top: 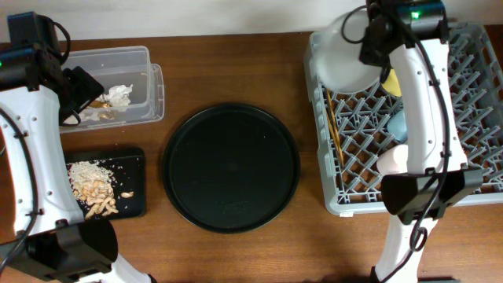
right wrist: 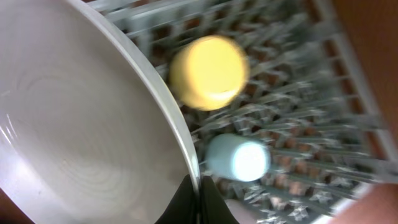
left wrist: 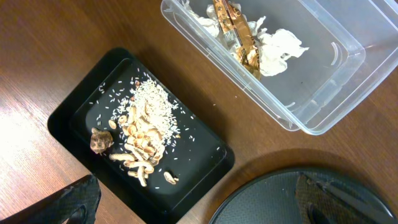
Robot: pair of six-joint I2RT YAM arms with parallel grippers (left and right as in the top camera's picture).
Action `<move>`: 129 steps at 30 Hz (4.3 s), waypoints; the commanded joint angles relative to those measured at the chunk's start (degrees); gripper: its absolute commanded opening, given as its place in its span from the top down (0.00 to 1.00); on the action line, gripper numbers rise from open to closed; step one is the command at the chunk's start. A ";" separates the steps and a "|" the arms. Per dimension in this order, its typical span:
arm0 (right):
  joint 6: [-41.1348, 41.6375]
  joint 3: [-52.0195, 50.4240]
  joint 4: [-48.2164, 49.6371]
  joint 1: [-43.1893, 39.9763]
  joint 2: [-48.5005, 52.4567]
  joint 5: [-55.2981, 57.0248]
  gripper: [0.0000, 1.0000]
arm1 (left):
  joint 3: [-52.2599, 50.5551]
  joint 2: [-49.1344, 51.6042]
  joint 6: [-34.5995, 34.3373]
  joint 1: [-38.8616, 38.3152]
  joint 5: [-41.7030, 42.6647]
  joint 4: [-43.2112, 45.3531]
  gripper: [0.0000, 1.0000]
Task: Sort waste into correct bins and load items into the dishwasher rack
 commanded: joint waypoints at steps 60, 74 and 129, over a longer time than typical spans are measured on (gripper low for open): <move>7.39 -45.53 -11.63 19.89 -56.50 -18.97 0.02 | -0.33 0.35 0.28 0.24 -0.76 -0.04 0.01; 5.95 -48.04 -11.76 19.89 -60.94 -19.54 0.02 | -0.33 0.35 0.28 0.24 -0.79 -0.04 0.01; -17.59 -141.09 80.98 -4.28 -121.37 -28.76 0.01 | -0.33 0.35 0.28 0.24 -0.79 -0.04 0.01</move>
